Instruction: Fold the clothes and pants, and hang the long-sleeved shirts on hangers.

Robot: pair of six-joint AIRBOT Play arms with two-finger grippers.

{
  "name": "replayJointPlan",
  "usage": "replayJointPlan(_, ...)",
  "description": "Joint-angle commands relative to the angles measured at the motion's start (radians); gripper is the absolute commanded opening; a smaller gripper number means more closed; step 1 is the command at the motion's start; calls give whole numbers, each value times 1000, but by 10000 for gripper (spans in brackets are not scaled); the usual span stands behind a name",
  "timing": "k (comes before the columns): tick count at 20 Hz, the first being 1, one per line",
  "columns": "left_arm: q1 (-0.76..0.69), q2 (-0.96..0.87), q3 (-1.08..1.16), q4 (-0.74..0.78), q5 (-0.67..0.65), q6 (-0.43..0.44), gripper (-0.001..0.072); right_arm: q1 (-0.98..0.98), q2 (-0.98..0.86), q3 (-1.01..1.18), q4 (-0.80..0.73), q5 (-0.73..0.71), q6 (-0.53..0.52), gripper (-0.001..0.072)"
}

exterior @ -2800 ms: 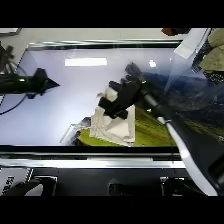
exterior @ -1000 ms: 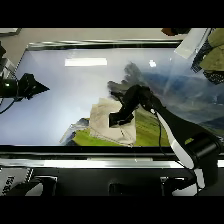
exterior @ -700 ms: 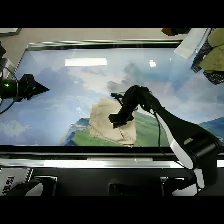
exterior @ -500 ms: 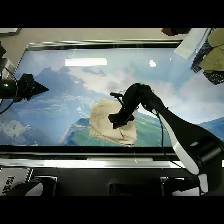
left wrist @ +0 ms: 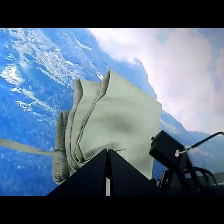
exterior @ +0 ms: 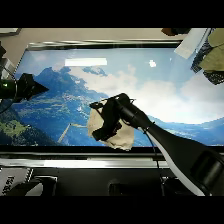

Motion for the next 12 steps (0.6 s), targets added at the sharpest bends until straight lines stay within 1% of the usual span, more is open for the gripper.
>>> replayJointPlan(1,0,1,0,0,0,-1,17,107,2,0,-83,75,55,296)
replayJointPlan(4,14,6,0,0,1,-1,18,117,6,0,-55,50,52,383)
replayJointPlan(5,29,13,0,1,2,-2,17,115,16,0,-53,31,38,384)
replayJointPlan(7,76,35,0,1,10,-13,18,97,64,0,-42,14,-25,457)
replayJointPlan(9,127,61,0,1,18,-12,17,53,146,0,-11,11,-64,463)
replayJointPlan(12,194,87,0,1,4,-11,17,-93,296,0,-7,11,-61,463)
